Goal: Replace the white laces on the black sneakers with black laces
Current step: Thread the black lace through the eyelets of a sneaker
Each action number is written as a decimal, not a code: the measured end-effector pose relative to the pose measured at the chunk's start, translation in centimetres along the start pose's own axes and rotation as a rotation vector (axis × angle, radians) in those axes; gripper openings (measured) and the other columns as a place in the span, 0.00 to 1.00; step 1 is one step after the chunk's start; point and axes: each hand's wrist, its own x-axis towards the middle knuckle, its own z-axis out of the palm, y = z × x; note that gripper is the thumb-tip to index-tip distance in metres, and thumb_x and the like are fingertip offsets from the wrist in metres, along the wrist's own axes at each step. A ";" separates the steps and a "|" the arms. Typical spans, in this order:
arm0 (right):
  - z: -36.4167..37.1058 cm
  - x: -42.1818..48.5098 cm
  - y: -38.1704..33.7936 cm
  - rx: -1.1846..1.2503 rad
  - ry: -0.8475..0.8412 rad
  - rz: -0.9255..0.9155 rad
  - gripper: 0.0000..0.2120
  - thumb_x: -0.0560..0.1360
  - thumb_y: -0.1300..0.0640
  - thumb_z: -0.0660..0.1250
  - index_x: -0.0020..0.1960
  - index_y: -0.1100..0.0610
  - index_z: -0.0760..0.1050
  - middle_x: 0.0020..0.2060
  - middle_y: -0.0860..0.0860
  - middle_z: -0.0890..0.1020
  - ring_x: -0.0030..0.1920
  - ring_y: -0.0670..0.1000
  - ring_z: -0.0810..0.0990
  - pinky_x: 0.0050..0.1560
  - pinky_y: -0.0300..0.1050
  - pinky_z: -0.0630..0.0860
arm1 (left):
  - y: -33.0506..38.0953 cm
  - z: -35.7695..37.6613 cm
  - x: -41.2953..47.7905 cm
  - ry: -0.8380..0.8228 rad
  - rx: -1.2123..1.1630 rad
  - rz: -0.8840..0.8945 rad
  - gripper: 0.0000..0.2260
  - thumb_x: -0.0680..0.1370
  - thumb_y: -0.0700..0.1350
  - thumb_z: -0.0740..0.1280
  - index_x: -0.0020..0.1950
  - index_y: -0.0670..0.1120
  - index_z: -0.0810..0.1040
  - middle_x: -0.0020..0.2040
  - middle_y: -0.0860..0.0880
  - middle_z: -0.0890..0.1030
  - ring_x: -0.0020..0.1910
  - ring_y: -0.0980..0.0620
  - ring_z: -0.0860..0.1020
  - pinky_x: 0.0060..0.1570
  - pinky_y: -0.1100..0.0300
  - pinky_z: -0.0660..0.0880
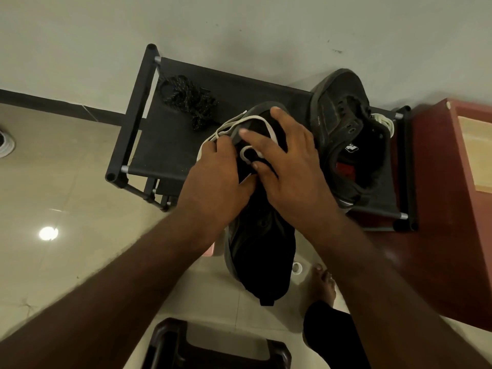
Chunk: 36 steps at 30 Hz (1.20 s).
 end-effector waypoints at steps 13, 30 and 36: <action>-0.3 0.1 0.8 0.062 -0.087 -0.028 0.08 0.77 0.51 0.64 0.52 0.52 0.79 0.76 0.56 0.65 0.79 0.57 0.54 0.72 0.62 0.61 | -0.4 0.1 0.2 0.020 0.012 0.008 0.17 0.74 0.51 0.71 0.53 0.48 0.65 0.54 0.49 0.68 0.42 0.53 0.69 0.37 0.63 0.64; -0.6 0.1 -0.3 -0.004 -0.017 -0.101 0.17 0.73 0.57 0.63 0.59 0.50 0.83 0.76 0.63 0.65 0.76 0.65 0.61 0.70 0.68 0.63 | -0.5 0.0 0.3 0.011 0.044 -0.001 0.19 0.75 0.51 0.71 0.59 0.44 0.69 0.54 0.48 0.69 0.43 0.50 0.72 0.42 0.59 0.68; -0.1 0.3 0.3 -0.061 -0.042 -0.061 0.09 0.74 0.59 0.70 0.54 0.54 0.82 0.74 0.64 0.68 0.76 0.67 0.61 0.71 0.69 0.63 | -0.6 0.2 0.5 0.012 0.041 0.004 0.21 0.73 0.54 0.73 0.58 0.46 0.68 0.54 0.50 0.68 0.42 0.53 0.70 0.35 0.67 0.63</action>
